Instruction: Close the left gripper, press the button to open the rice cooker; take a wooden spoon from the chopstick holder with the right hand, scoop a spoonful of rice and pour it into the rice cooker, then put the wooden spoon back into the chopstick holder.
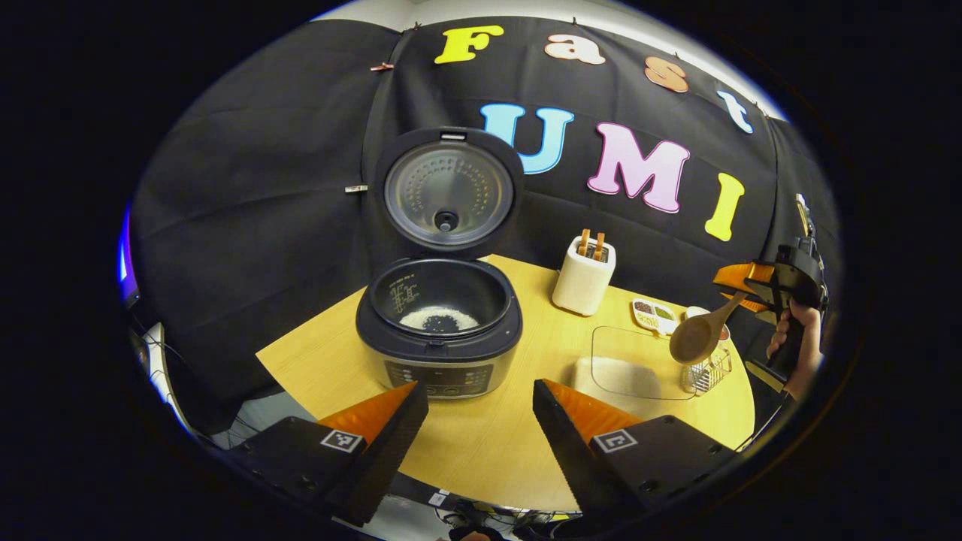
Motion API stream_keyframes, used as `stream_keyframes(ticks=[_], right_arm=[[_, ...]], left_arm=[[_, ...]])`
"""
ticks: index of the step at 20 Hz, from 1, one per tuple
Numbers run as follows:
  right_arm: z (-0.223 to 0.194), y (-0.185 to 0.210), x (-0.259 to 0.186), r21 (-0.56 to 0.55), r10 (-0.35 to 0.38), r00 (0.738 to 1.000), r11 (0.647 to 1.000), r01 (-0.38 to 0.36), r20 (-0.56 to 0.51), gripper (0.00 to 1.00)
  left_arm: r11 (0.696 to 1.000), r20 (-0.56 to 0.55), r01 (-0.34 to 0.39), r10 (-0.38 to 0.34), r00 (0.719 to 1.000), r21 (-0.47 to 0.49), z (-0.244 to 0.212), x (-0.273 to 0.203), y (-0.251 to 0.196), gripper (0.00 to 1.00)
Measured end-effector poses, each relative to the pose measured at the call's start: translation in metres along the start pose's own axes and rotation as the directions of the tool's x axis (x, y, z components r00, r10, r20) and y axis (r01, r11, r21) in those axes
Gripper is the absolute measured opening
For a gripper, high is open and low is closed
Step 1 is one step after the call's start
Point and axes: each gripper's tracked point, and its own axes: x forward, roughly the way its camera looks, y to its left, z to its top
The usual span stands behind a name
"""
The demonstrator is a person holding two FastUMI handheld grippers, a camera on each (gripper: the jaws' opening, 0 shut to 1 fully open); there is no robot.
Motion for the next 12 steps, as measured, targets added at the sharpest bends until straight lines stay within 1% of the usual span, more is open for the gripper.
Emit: stream_keyframes(ticks=[5,8,12], right_arm=[[-0.041,0.002,0.023,-0.096,-0.033,0.999,0.995,0.03,-0.033,0.24],[-0.054,-0.008,0.032,-0.148,-0.069,0.997,0.987,0.065,-0.028,0.24],[-0.079,-0.02,0.039,-0.188,-0.116,0.992,0.977,0.105,-0.047,0.24]], left_arm=[[1.0,-0.039,0.0,0.0,0.999,-0.002,-0.012,0.011,0.025,0.95],[1.0,-0.06,-0.008,0.009,0.998,0.014,-0.019,0.02,0.038,0.95],[1.0,-0.064,0.005,-0.004,0.998,0.022,-0.02,0.027,0.044,0.96]])
